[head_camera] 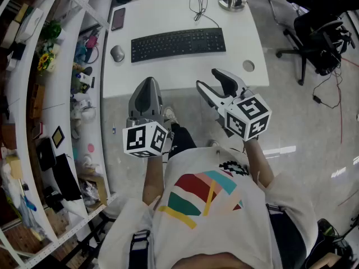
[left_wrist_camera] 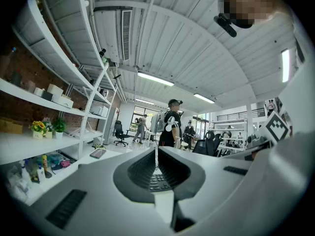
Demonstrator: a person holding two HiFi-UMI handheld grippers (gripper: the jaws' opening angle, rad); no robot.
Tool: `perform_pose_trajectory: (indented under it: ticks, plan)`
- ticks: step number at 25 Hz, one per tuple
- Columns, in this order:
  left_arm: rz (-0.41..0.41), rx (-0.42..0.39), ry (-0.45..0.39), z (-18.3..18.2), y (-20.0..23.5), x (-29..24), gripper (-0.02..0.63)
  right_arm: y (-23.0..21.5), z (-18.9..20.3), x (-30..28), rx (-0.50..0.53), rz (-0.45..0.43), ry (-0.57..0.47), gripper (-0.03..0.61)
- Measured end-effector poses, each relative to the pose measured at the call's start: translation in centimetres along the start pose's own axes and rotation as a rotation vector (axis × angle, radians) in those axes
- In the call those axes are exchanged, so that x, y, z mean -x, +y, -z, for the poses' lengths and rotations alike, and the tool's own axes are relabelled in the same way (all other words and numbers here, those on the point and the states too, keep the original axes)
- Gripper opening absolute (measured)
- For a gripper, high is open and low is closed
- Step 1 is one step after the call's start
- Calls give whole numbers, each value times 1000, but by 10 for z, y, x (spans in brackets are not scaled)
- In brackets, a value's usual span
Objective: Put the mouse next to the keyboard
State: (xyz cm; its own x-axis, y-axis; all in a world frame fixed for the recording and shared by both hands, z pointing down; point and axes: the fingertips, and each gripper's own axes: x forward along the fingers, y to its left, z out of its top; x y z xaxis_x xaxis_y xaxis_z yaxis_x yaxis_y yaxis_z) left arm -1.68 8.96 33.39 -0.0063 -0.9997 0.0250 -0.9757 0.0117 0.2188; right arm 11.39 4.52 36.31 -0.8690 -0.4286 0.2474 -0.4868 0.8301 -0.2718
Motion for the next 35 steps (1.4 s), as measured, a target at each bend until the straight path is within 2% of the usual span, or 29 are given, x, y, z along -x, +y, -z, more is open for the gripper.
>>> perform_pose_trajectory:
  ticks: [3, 7, 11, 18, 23, 28, 29, 31, 35]
  plan:
    - [-6, -7, -5, -16, 57, -32, 46, 3, -14, -69, 13, 2, 19, 225]
    - [-33, 21, 0, -36, 149, -63, 47, 22, -31, -172, 20, -20, 64, 225]
    - [-64, 41, 36, -48, 239, -89, 53, 47, -44, -277, 46, -53, 127, 225]
    - [-78, 92, 107, -41, 350, -130, 98, 68, -31, -424, 31, -68, 252, 227]
    - [-131, 138, 160, -18, 386, -135, 98, 73, 14, -487, 46, -67, 384, 227]
    - [-167, 183, 190, -4, 405, -129, 98, 59, 56, -516, 48, 6, 514, 232]
    - [-177, 190, 196, -1, 409, -125, 98, 60, 64, -520, 48, 8, 534, 269]
    - [-191, 199, 209, 4, 415, -121, 98, 62, 75, -528, 59, 12, 558, 295]
    - [-208, 213, 225, 11, 426, -118, 98, 60, 86, -543, 109, 53, 579, 296]
